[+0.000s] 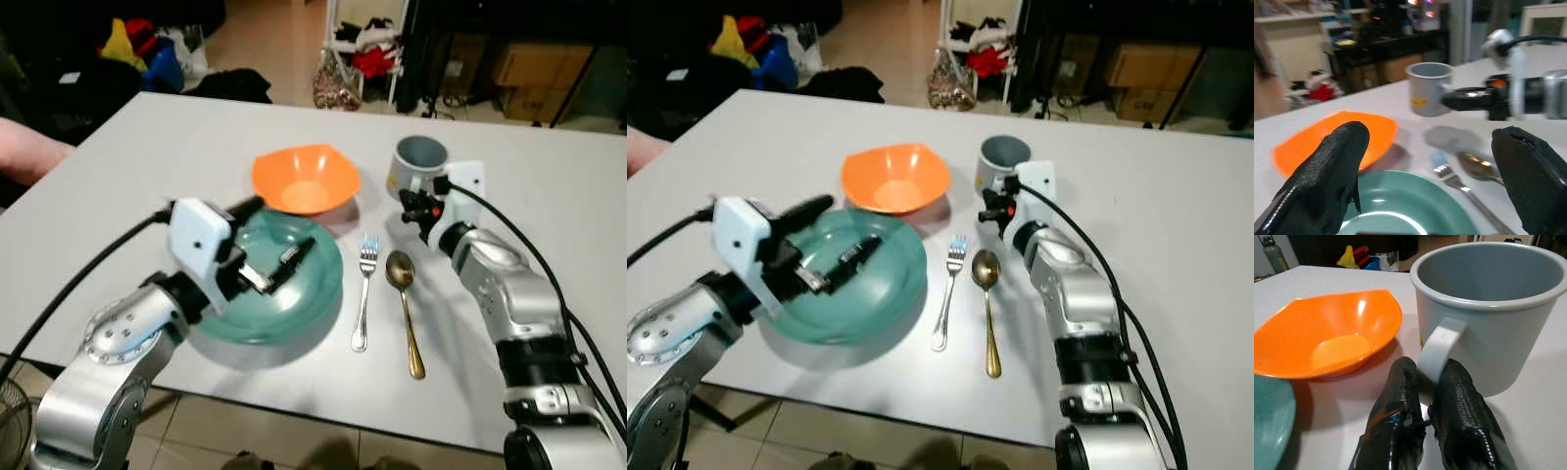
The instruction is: Setting the table
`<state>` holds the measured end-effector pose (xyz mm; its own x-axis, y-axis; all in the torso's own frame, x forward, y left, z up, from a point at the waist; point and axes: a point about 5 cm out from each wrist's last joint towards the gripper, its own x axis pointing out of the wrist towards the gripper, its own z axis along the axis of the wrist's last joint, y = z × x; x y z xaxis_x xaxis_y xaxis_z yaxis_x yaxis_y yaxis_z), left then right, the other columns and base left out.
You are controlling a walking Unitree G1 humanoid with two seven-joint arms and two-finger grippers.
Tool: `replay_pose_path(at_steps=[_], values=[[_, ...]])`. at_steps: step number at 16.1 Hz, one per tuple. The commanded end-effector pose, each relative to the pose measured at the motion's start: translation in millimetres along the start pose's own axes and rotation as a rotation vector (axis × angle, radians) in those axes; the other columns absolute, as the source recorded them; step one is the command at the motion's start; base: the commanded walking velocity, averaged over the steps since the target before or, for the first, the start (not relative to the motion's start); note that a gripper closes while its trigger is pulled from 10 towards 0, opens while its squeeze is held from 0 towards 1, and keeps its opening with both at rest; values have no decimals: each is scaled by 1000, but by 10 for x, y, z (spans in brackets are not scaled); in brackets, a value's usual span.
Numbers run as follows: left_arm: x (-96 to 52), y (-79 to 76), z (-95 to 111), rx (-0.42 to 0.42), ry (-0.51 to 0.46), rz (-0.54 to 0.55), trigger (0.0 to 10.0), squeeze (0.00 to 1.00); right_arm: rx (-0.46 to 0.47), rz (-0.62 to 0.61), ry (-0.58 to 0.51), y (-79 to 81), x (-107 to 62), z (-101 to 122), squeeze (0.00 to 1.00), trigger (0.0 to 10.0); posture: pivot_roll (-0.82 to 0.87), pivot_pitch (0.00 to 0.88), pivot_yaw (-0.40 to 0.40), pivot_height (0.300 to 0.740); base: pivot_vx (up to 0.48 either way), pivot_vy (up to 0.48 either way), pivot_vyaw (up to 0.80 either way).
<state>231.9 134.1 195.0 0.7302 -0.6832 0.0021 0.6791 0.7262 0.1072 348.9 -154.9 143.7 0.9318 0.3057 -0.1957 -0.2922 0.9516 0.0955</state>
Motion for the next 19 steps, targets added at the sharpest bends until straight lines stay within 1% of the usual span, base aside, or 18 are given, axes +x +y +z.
replay_pose_path(at_steps=[1,3,6,8,10,12,13,16,17,18,19], values=[[28,-30,-26,-15,29,-68,10000,0,-29,7,-14,-21,55,42,0,10000,-118,69,43,740,0,0,0],[40,-44,-30,-17,37,-91,10000,0,-32,11,-12,-25,90,38,0,10000,-115,72,45,740,0,0,0],[65,-66,-47,-31,47,-106,10000,0,-35,44,-4,3,151,-62,0,10000,-111,73,45,740,0,0,0],[63,-92,-70,-42,64,-121,10000,0,-38,57,-4,14,167,-86,0,10000,-111,74,45,740,0,0,0],[44,-111,-144,-41,119,-134,10000,0,-43,61,-2,11,195,-105,0,10000,-110,75,43,740,0,0,0],[38,-110,-167,-71,122,-130,10000,0,-34,78,1,26,212,-128,0,10000,-111,74,41,740,0,0,0],[35,-109,-181,-83,123,-124,10000,0,-36,79,3,30,214,-139,47,10000,-110,74,40,740,0,0,0],[28,-113,-203,-82,131,-121,10000,0,-37,92,4,39,235,-171,59,10000,-111,73,38,740,0,0,0],[28,-116,-205,-82,134,-120,10000,0,-39,90,9,32,241,-188,78,10000,-111,72,36,740,0,0,0],[29,-119,-207,-82,135,-118,10000,0,-35,86,15,23,243,-206,451,10000,-111,71,35,740,0,0,0],[29,-122,-207,-83,136,-117,10000,0,-27,78,20,15,247,-228,765,10000,-111,70,35,740,0,0,0]])
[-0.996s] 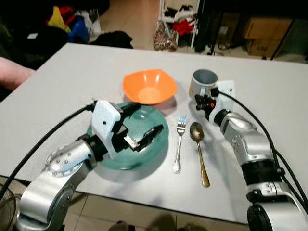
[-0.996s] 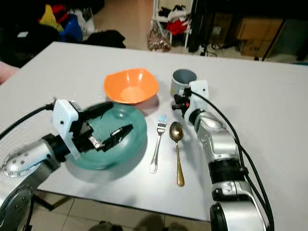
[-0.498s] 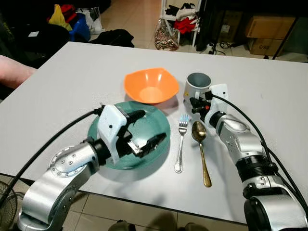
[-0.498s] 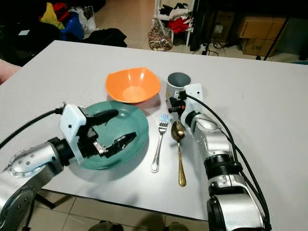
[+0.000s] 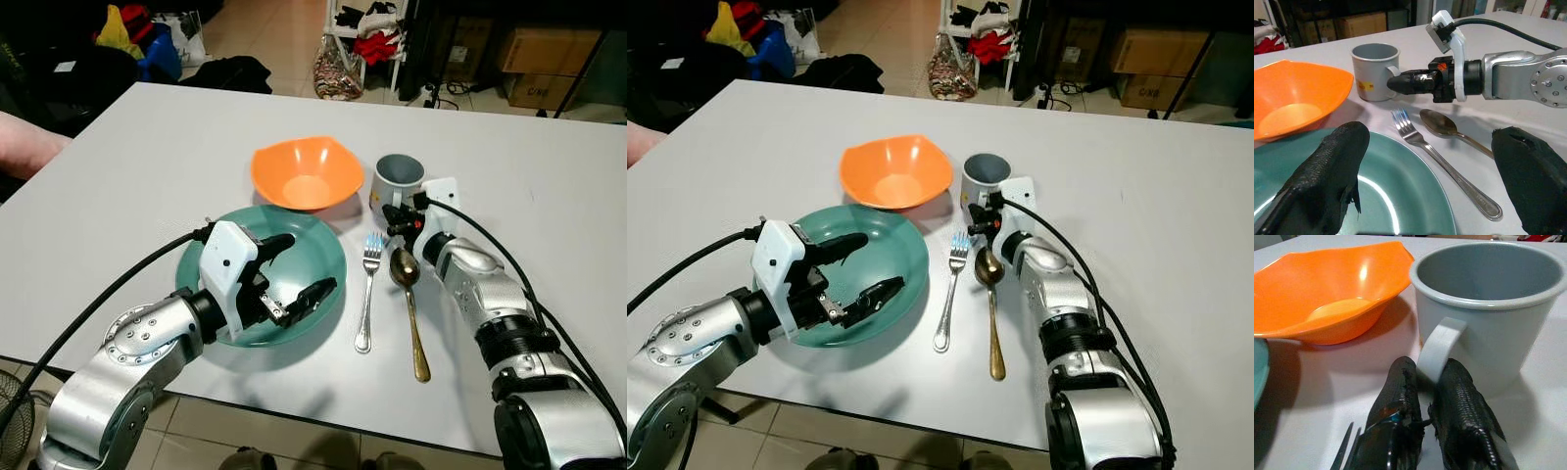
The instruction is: Setting the table
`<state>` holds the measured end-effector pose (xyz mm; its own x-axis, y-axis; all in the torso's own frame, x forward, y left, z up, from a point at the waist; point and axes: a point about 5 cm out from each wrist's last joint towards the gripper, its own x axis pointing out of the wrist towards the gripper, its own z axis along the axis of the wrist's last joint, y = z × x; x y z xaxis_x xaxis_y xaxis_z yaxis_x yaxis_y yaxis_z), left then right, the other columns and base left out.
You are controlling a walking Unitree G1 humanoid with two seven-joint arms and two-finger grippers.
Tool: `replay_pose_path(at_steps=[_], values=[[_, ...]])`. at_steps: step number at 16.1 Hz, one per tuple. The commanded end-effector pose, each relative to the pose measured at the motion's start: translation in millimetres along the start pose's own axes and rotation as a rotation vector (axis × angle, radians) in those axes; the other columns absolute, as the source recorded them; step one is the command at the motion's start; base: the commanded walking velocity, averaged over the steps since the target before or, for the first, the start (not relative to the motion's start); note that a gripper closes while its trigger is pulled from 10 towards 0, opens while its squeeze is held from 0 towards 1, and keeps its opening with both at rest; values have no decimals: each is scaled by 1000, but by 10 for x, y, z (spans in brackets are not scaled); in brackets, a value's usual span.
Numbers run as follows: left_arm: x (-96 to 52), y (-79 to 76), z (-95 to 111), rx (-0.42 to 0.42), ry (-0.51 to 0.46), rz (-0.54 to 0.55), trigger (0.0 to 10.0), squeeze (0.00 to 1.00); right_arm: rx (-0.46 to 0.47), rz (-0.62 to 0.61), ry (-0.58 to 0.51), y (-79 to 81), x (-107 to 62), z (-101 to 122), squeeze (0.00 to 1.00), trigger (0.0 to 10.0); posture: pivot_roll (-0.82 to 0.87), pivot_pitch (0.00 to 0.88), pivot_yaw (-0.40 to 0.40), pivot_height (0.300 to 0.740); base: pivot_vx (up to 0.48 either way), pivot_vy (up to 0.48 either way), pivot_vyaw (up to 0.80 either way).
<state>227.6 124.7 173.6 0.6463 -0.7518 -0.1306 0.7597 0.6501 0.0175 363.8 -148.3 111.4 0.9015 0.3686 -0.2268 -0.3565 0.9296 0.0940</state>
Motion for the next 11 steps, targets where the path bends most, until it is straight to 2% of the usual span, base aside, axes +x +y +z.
replay_pose_path(at_steps=[1,8,11], values=[[-1,-1,-7,-1,10,1,10000,0,-8,12,-17,26,26,48,1000,10000,-111,70,35,740,0,0,0],[-33,-15,-17,1,13,5,10000,0,-1,22,-43,14,-27,49,1000,10000,-113,57,38,740,0,0,0],[-72,-42,-24,-7,14,15,10000,0,-10,30,-101,-3,-222,151,1000,10000,-116,57,37,740,0,0,0]])
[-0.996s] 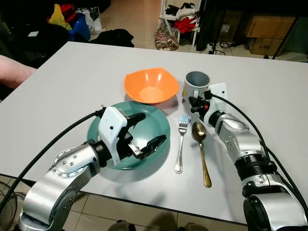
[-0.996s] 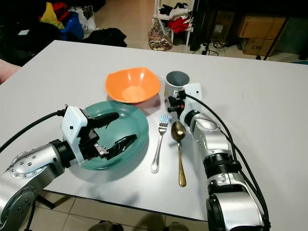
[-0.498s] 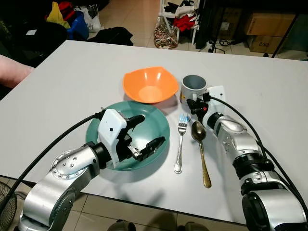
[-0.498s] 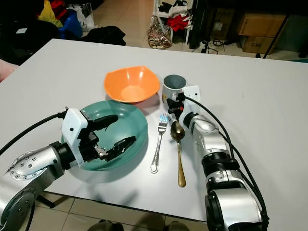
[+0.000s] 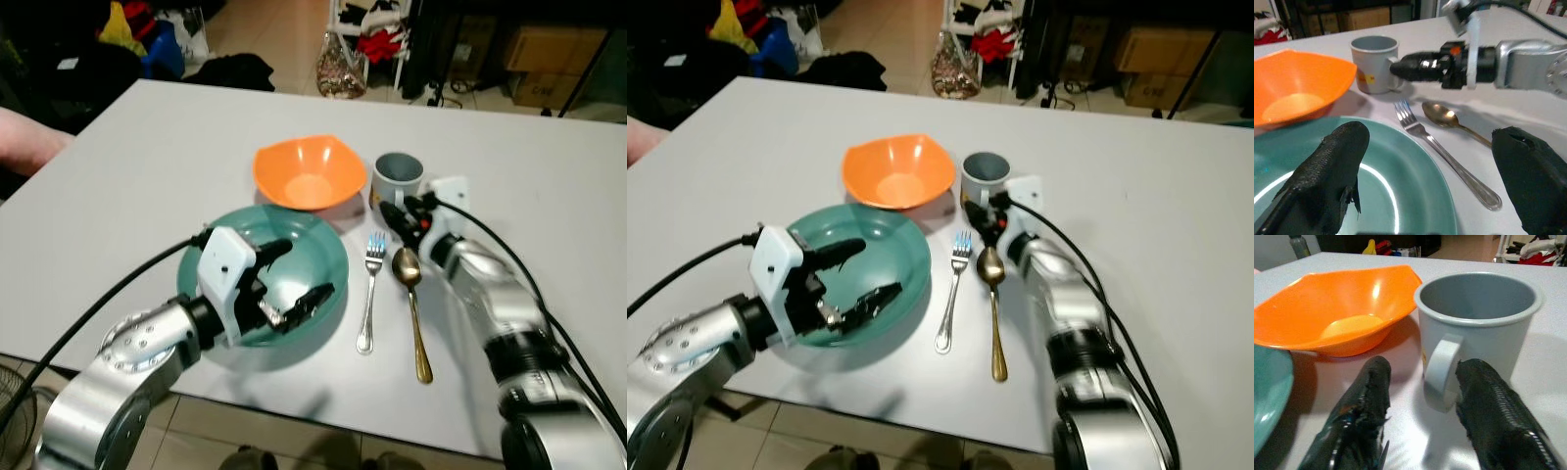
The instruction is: Setting the table
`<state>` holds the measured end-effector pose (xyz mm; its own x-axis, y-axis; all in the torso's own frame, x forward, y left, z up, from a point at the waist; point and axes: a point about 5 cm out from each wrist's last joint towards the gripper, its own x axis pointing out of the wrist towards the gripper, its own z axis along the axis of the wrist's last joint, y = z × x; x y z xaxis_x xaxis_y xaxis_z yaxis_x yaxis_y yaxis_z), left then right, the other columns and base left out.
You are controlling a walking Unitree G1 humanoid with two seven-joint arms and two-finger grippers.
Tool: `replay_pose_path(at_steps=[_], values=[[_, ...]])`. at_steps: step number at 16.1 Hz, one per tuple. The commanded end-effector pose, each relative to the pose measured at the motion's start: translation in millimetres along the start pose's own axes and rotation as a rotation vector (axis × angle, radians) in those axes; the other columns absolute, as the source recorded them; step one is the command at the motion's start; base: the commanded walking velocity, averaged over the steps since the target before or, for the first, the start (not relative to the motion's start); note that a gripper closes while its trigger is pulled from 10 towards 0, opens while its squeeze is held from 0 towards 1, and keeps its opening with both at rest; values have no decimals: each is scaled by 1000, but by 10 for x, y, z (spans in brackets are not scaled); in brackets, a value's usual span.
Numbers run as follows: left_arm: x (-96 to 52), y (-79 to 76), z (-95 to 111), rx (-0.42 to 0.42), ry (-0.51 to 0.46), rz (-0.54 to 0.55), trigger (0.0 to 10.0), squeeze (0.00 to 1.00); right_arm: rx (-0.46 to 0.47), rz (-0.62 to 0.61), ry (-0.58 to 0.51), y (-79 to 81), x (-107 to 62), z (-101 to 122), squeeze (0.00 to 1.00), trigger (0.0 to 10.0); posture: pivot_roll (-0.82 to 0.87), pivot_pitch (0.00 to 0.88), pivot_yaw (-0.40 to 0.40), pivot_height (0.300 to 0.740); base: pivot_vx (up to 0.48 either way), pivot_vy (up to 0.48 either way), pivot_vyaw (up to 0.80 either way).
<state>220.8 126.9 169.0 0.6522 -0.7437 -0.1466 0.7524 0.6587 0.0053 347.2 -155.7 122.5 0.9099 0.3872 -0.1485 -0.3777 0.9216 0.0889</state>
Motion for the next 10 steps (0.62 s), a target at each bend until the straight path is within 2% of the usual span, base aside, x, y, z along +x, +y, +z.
replay_pose_path(at_steps=[1,4,5,6,8,9,10], values=[[-26,-10,23,5,-2,8,10000,0,-5,10,-25,-6,-53,93,1000,10000,-118,58,37,740,0,0,0],[-73,-46,-29,-16,11,29,10000,0,-50,14,-48,0,-324,181,1000,10000,-124,62,37,740,0,0,0],[-123,-63,-65,-25,18,69,10000,0,-49,38,-75,62,-528,295,247,10000,-131,64,43,740,0,0,0],[-154,-54,-91,-23,23,130,10000,0,-50,46,-87,110,-641,338,0,10000,-134,65,49,740,0,0,0],[-213,51,-149,-4,18,371,10000,0,-88,32,-85,201,-799,356,0,10000,-142,67,69,740,0,0,0],[-262,134,-174,-20,5,542,10000,0,-122,47,-83,270,-852,348,0,10000,-141,68,74,740,0,0,0],[-262,134,-174,-20,5,542,10000,0,-122,47,-83,270,-852,348,0,10000,-141,68,74,740,0,0,0]])
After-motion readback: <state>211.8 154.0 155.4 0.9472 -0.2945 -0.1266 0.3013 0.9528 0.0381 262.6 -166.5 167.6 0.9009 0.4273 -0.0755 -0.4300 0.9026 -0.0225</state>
